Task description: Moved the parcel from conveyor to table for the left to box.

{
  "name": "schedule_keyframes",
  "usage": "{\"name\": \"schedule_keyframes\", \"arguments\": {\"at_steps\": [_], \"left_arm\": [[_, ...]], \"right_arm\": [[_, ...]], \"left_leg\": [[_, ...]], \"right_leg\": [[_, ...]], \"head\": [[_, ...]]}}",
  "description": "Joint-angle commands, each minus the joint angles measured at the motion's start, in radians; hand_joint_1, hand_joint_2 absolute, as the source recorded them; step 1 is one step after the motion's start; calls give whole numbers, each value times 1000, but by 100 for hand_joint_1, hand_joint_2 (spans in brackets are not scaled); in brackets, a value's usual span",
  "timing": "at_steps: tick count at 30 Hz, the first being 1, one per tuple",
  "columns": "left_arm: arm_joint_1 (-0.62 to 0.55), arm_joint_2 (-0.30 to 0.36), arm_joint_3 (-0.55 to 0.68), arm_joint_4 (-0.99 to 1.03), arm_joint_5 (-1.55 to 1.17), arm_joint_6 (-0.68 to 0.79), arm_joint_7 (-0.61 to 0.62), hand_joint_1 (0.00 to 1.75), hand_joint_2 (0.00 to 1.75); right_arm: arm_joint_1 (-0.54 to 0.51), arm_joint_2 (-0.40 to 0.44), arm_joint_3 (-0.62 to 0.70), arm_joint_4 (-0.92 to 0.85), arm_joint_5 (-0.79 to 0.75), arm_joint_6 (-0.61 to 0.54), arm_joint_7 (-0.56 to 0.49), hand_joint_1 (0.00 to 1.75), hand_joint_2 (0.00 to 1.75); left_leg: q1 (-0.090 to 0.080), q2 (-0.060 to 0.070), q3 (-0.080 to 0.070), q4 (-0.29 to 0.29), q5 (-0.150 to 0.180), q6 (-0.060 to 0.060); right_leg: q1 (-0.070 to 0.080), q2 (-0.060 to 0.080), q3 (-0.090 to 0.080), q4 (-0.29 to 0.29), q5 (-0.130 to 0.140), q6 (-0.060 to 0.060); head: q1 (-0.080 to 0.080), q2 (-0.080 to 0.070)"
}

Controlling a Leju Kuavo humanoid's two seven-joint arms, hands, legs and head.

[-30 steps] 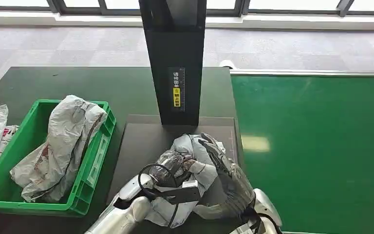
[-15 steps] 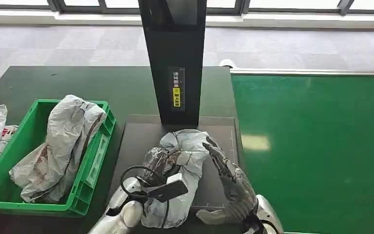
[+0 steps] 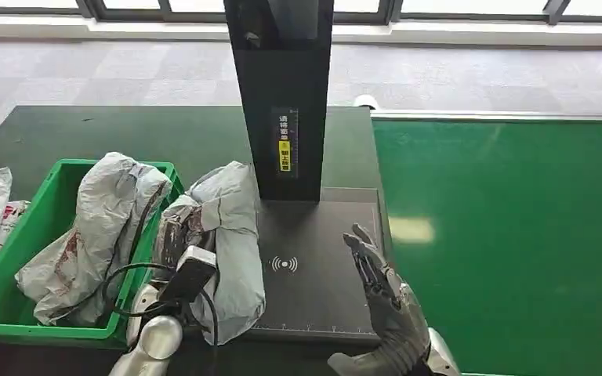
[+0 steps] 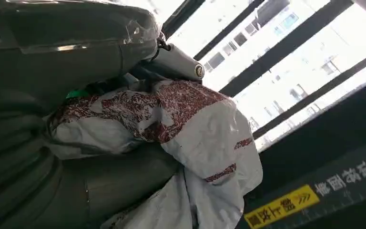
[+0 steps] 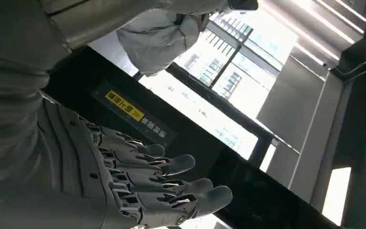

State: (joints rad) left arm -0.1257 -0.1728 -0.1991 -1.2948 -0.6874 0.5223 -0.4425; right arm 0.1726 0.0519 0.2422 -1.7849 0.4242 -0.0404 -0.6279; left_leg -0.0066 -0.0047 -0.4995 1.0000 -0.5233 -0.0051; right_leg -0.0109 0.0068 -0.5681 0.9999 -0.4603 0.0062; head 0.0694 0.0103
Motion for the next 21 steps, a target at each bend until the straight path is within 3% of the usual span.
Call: {"name": "schedule_keyframes", "arguments": {"at_steps": [1,9,15,21], "left_arm": [[7,26,84,-77,17,18,-6,175,175],[100,25,161,-326,178,134,-98,175,175],[102,20,180,-338,226,142,-126,175,175],[120,20,319,-441,456,132,-217,175,175]], "right_arm": [[6,31,-53,-18,-3,3,-59,0,175],[23,47,-61,-43,-14,-3,-64,0,175],[25,50,-61,-49,-13,-6,-64,0,175],[49,65,-63,-74,1,1,-58,0,175]], "left_leg": [[1,2,0,-1,0,-1],[1,3,0,-1,0,-2],[1,1,0,-2,1,-2],[1,3,-8,0,0,-2]], "right_leg": [[1,1,0,-2,1,-1],[1,2,-1,-1,0,-1],[1,0,-1,-2,1,-1],[1,2,-2,-1,1,-1]], "head": [[0,0],[0,0],[0,0],[0,0]]}}
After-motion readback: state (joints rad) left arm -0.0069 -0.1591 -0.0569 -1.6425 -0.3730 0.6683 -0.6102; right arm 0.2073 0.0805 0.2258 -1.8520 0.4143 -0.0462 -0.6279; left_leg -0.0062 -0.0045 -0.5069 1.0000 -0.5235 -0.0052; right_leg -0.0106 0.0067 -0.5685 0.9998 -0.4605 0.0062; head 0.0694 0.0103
